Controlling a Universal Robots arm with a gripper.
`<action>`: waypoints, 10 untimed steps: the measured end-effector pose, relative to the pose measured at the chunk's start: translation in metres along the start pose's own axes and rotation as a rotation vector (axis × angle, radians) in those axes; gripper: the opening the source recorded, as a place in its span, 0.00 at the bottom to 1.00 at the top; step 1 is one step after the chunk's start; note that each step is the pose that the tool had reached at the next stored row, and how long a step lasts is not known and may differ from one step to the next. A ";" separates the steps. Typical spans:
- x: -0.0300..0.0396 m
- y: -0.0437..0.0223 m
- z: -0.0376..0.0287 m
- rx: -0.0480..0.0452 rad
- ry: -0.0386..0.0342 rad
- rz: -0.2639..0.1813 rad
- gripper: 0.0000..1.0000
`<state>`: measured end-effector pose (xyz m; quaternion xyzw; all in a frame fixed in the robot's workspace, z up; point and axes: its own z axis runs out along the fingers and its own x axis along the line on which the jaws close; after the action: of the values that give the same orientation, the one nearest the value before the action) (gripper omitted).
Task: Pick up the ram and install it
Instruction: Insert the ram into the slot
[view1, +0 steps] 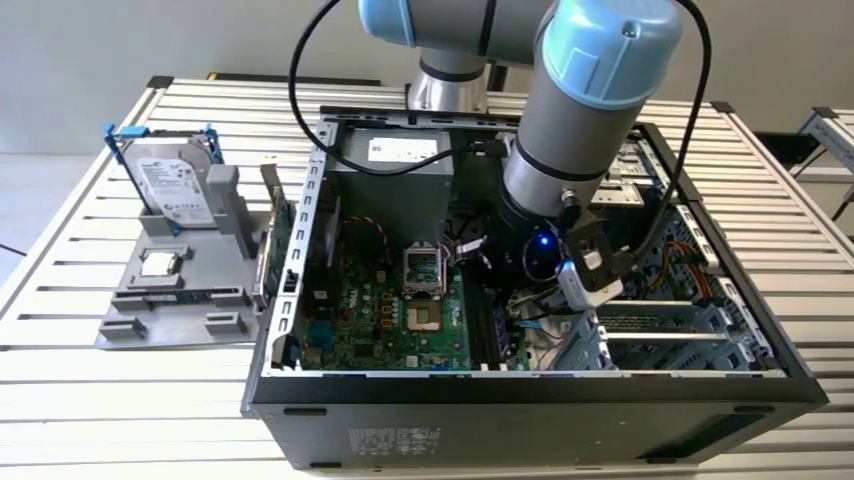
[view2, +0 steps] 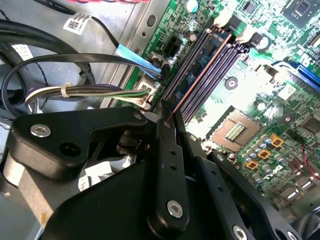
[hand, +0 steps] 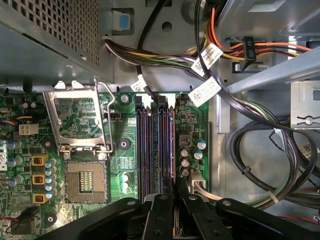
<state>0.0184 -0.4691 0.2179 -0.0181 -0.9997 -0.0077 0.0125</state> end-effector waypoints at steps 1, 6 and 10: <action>0.0000 0.0000 0.0000 0.0000 0.0000 0.000 0.00; 0.0000 0.0003 0.0000 0.0000 0.0000 0.000 0.00; 0.0000 0.0004 0.0000 0.0000 0.0000 0.000 0.00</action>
<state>0.0184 -0.4687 0.2179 -0.0181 -0.9997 -0.0077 0.0125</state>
